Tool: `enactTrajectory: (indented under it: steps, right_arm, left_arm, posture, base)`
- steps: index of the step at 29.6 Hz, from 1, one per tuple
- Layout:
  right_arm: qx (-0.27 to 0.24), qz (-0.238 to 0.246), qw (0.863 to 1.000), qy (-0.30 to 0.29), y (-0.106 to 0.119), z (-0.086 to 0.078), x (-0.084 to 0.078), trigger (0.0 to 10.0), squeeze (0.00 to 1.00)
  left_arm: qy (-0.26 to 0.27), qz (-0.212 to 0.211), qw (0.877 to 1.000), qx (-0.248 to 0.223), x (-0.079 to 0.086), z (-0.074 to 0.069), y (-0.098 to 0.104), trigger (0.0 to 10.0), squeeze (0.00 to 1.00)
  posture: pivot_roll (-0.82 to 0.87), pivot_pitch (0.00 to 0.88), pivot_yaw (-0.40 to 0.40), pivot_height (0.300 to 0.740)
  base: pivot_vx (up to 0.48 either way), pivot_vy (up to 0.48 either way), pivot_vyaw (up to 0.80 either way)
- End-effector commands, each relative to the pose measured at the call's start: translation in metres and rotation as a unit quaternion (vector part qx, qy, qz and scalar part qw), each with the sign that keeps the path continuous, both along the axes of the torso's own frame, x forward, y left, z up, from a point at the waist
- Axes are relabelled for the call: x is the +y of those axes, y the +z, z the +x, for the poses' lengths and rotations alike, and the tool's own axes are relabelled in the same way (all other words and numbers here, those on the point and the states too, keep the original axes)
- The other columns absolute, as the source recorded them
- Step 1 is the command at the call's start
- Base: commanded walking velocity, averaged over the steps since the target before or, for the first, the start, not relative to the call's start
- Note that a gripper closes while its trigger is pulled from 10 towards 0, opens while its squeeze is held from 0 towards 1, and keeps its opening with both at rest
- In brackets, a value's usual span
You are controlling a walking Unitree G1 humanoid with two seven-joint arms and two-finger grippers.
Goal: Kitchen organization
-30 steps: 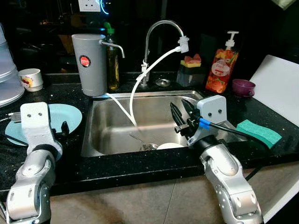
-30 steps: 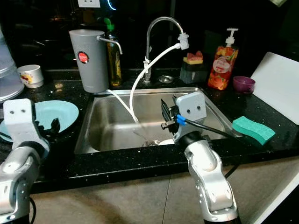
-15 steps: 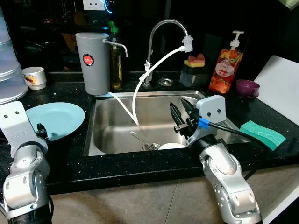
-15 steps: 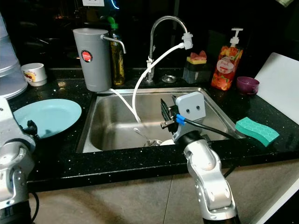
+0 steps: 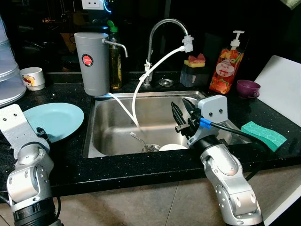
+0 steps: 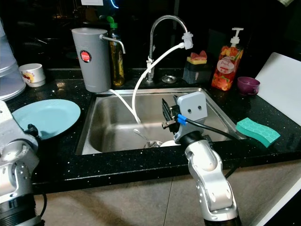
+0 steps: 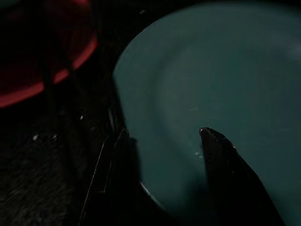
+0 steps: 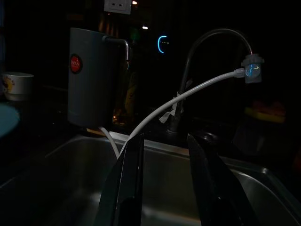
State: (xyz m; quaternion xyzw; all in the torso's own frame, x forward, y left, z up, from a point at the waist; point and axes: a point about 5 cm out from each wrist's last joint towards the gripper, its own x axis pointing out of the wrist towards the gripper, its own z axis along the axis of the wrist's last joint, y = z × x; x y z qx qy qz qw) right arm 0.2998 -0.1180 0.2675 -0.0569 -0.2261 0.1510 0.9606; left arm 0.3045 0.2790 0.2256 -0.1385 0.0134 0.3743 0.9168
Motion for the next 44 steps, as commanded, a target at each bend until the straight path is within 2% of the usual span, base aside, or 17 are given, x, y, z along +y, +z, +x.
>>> enactTrajectory:
  steps: [1, 7, 12, 16, 18, 21, 27, 30, 31, 32, 35, 36, 37, 39, 41, 43, 44]
  right_arm:
    - [-0.003, -0.003, 1.000, -0.004, 0.000, 0.001, 0.000, 10.0, 0.00]
    - [-0.004, -0.004, 1.000, -0.003, 0.000, 0.001, 0.000, 10.0, 0.00]
    - [-0.005, -0.003, 1.000, -0.002, 0.001, 0.002, 0.001, 10.0, 0.00]
    - [-0.008, -0.003, 1.000, -0.004, 0.002, 0.001, 0.000, 10.0, 0.00]
    - [-0.008, -0.003, 1.000, -0.003, 0.002, 0.001, 0.000, 10.0, 0.00]
    - [-0.008, -0.003, 1.000, -0.003, 0.002, 0.001, 0.000, 10.0, 0.00]
    - [-0.008, -0.003, 1.000, 0.002, 0.002, 0.002, 0.002, 10.0, 0.00]
    - [-0.008, -0.004, 1.000, 0.004, 0.002, 0.002, 0.003, 10.0, 0.00]
    - [-0.008, -0.004, 1.000, 0.005, 0.002, 0.002, 0.003, 10.0, 0.00]
    - [-0.008, -0.004, 1.000, 0.005, 0.002, 0.002, 0.003, 10.0, 0.00]
    - [-0.009, -0.004, 1.000, 0.004, 0.002, 0.002, 0.003, 10.0, 0.00]
    - [-0.009, -0.004, 1.000, 0.004, 0.002, 0.002, 0.003, 10.0, 0.00]
    - [-0.009, -0.004, 1.000, 0.004, 0.002, 0.002, 0.003, 10.0, 0.00]
    - [-0.009, -0.004, 1.000, 0.003, 0.002, 0.002, 0.003, 10.0, 0.00]
    - [-0.009, -0.004, 1.000, 0.002, 0.002, 0.002, 0.003, 10.0, 0.00]
    - [-0.009, -0.004, 1.000, 0.002, 0.002, 0.002, 0.002, 10.0, 0.00]
    - [-0.009, -0.004, 1.000, 0.002, 0.002, 0.002, 0.002, 10.0, 0.00]
  left_arm:
    - [0.006, -0.010, 1.000, 0.013, 0.001, 0.000, -0.006, 8.3, 0.00]
    - [0.011, -0.018, 1.000, 0.010, 0.003, 0.002, -0.005, 8.4, 0.00]
    - [0.013, -0.034, 0.999, 0.009, 0.004, 0.005, -0.006, 7.9, 0.00]
    - [0.016, -0.038, 0.999, -0.004, 0.004, 0.009, 0.001, 8.0, 0.00]
    - [0.019, -0.030, 0.999, -0.007, 0.005, 0.009, 0.003, 8.1, 0.00]
    - [0.019, 0.005, 1.000, -0.012, 0.003, 0.007, 0.009, 8.2, 0.00]
    - [0.036, 0.008, 0.999, -0.007, 0.007, 0.004, 0.006, 7.8, 0.00]
    - [0.037, -0.004, 0.999, -0.002, 0.007, 0.004, 0.002, 4.9, 0.00]
    - [0.038, -0.007, 0.999, 0.000, 0.008, 0.005, 0.001, 4.9, 0.00]
    - [0.038, -0.011, 0.999, 0.000, 0.007, 0.005, 0.000, 3.9, 0.00]
    - [0.037, -0.017, 0.999, 0.001, 0.008, 0.006, -0.002, 3.6, 0.00]
    - [0.033, -0.026, 0.999, -0.002, 0.007, 0.007, -0.003, 2.5, 0.00]
    - [0.033, -0.026, 0.999, -0.002, 0.007, 0.007, -0.003, 2.5, 0.00]
    - [0.027, -0.033, 0.999, -0.006, 0.006, 0.008, -0.004, 2.7, 0.00]
    - [0.011, -0.070, 0.997, -0.028, 0.000, 0.011, -0.004, 10.0, 0.00]
    - [0.005, -0.104, 0.994, -0.037, -0.003, 0.012, -0.007, 10.0, 0.00]
    - [0.005, -0.104, 0.994, -0.037, -0.003, 0.012, -0.007, 10.0, 0.00]
  posture:
    - [0.05, 0.076, -0.048, 0.740]
    - [0.06, 0.073, -0.049, 0.740]
    - [0.05, 0.066, -0.046, 0.740]
    - [0.05, 0.066, -0.046, 0.740]
    - [0.05, 0.066, -0.046, 0.740]
    - [0.05, 0.060, -0.045, 0.740]
    - [0.05, 0.056, -0.050, 0.740]
    - [0.06, 0.055, -0.051, 0.740]
    - [0.06, 0.055, -0.051, 0.740]
    - [0.06, 0.055, -0.051, 0.740]
    - [0.06, 0.055, -0.051, 0.740]
    - [0.06, 0.055, -0.051, 0.740]
    - [0.06, 0.055, -0.051, 0.740]
    - [0.06, 0.055, -0.051, 0.740]
    - [0.05, 0.054, -0.048, 0.740]
    - [0.05, 0.054, -0.048, 0.740]
    - [0.05, 0.054, -0.048, 0.740]
  base:
    - [0.000, 0.000, 0.00]
    - [0.000, 0.000, 0.00]
    - [0.000, 0.000, 0.00]
    - [0.000, 0.000, 0.00]
    - [0.000, 0.000, 0.00]
    - [0.000, 0.000, 0.00]
    - [0.000, 0.000, 0.00]
    - [0.000, 0.000, 0.00]
    - [0.000, 0.000, 0.00]
    - [0.000, 0.000, 0.00]
    - [0.000, 0.000, 0.00]
    - [0.000, 0.000, 0.00]
    - [0.000, 0.000, 0.00]
    - [0.000, 0.000, 0.00]
    - [0.000, 0.000, 0.00]
    - [0.000, 0.000, 0.00]
    - [0.000, 0.000, 0.00]
